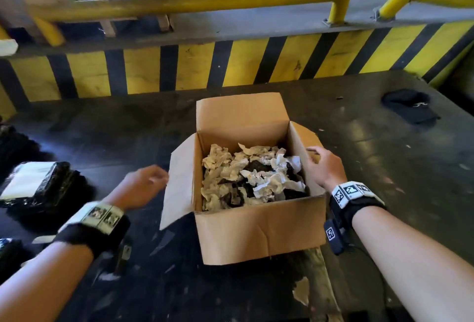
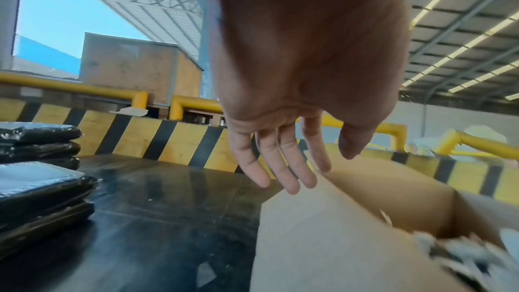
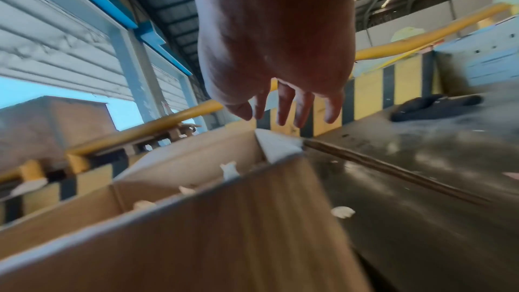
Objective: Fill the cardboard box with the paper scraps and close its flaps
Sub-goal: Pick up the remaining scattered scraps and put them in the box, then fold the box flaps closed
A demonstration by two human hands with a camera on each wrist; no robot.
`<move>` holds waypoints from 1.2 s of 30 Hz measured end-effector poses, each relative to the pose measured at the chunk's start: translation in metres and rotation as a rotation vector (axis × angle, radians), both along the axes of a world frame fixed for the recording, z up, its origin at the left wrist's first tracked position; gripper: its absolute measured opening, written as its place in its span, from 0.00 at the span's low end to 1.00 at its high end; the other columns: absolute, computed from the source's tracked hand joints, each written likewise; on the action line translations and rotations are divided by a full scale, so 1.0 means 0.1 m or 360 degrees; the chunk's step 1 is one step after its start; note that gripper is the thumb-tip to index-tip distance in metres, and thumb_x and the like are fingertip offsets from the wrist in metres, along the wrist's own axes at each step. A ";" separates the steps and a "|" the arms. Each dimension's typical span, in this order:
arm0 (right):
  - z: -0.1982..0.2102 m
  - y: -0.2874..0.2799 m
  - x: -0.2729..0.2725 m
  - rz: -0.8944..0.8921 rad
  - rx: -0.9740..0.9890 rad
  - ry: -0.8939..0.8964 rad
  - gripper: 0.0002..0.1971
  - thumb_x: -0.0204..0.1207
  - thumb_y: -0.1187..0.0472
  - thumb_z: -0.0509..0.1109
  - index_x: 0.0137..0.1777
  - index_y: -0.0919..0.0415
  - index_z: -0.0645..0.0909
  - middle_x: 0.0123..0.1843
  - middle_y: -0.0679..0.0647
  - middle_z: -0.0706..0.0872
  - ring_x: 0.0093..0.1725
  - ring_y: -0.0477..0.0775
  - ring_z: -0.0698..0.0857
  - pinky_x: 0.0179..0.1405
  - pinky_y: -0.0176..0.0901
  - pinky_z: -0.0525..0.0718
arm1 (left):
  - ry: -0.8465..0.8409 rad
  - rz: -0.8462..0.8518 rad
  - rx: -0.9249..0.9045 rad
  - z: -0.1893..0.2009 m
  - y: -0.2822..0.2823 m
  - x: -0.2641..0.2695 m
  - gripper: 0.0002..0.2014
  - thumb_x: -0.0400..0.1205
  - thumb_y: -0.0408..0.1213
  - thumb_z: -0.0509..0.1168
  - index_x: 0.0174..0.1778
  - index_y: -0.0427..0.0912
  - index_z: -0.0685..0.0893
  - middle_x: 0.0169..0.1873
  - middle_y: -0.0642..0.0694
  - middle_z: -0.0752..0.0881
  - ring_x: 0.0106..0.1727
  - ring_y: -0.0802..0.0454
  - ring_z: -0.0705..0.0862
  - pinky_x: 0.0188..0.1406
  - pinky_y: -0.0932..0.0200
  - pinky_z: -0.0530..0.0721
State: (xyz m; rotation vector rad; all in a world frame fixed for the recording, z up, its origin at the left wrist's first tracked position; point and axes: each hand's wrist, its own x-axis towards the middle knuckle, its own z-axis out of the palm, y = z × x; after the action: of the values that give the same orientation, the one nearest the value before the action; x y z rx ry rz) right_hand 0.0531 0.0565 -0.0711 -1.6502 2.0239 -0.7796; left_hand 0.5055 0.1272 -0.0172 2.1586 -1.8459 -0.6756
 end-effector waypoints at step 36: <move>-0.10 1.01 0.63 0.0634 -0.0218 0.0795 0.22 0.85 0.50 0.62 0.79 0.48 0.76 0.75 0.50 0.82 0.73 0.60 0.79 0.81 0.69 0.63 | -0.0147 -0.0044 -0.0060 -0.01 0.04 -1.90 0.26 0.84 0.52 0.62 0.80 0.55 0.71 0.73 0.42 0.80 0.70 0.39 0.81 0.68 0.44 0.81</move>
State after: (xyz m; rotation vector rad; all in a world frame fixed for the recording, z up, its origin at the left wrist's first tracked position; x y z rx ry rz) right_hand 0.1163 0.1571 -0.0807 -2.4193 1.8593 -0.3950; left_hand 0.3160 0.1315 -0.0180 2.1789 -1.9213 -0.5504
